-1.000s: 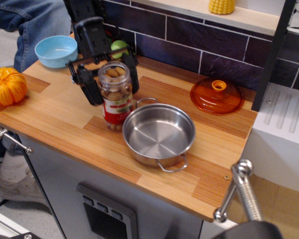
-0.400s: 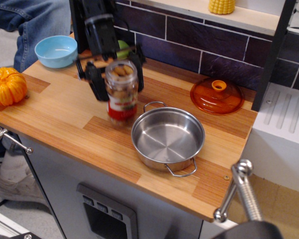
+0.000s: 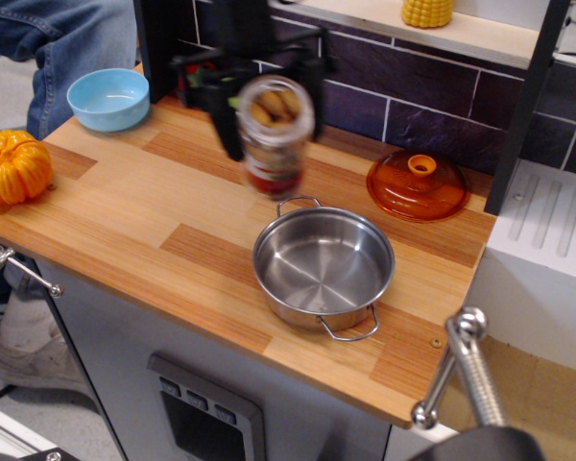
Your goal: Pour almonds in pot
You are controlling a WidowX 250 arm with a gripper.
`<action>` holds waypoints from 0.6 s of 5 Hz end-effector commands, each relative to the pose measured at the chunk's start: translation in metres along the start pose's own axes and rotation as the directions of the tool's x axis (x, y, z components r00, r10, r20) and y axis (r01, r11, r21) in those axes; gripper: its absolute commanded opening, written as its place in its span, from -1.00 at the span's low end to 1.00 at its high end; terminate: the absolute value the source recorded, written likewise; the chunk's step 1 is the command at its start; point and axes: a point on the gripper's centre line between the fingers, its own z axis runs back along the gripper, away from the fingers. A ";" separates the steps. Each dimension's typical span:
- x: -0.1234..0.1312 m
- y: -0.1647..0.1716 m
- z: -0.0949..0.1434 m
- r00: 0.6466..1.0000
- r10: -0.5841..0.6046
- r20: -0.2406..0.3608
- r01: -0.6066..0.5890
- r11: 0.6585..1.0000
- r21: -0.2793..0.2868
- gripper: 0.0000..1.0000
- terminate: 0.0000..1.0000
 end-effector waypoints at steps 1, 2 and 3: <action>-0.004 -0.020 0.002 0.919 -0.083 0.386 0.085 0.996 0.011 -1.00 -1.00; 0.000 -0.031 0.015 0.839 -0.094 0.536 0.109 0.994 0.002 -1.00 -1.00; -0.005 -0.037 0.017 0.722 -0.147 0.677 0.199 0.980 0.000 -1.00 -1.00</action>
